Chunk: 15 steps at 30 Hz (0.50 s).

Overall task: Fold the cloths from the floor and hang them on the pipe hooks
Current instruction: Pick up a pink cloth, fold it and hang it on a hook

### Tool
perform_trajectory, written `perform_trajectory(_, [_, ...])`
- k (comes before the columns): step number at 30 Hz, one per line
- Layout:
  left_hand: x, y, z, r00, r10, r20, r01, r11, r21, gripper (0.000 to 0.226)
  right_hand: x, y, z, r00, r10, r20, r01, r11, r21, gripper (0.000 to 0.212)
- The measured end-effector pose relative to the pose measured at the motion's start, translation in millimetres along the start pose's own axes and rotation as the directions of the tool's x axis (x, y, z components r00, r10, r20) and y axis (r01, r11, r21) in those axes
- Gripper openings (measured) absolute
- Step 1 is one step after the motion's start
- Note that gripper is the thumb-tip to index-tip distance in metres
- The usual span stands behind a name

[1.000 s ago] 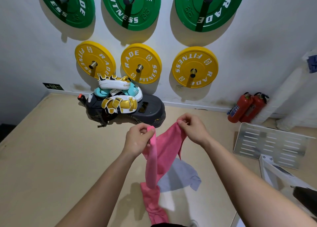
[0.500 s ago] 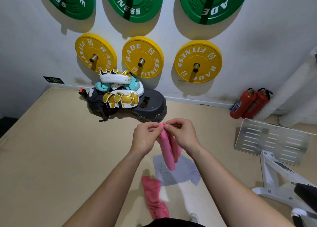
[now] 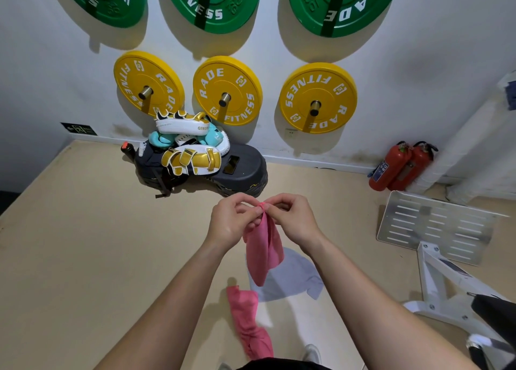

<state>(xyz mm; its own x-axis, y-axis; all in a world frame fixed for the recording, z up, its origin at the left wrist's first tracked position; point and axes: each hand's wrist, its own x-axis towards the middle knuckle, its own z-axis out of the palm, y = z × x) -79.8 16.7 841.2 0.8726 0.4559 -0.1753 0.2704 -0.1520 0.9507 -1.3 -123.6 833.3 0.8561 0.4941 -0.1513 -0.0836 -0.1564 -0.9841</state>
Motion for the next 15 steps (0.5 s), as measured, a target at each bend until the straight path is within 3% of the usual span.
perform_trajectory(8, [3,6,1,1.0,0.015,-0.008,-0.014,0.998,0.067,0.007,-2,-1,-3,0.999,-0.011,0.032,0.01,1.0,0.027,0.007])
perform_trajectory(12, [4,8,0,0.999,0.048,-0.022,-0.045,0.989,0.138,0.012,-6,-10,-10,0.991,-0.014,0.132,0.005,0.997,0.072,0.007])
perform_trajectory(15, [5,6,-2,0.997,0.078,-0.013,-0.074,0.983,0.165,0.01,-2,-14,-16,0.983,-0.02,0.181,0.025,0.999,-0.028,0.011])
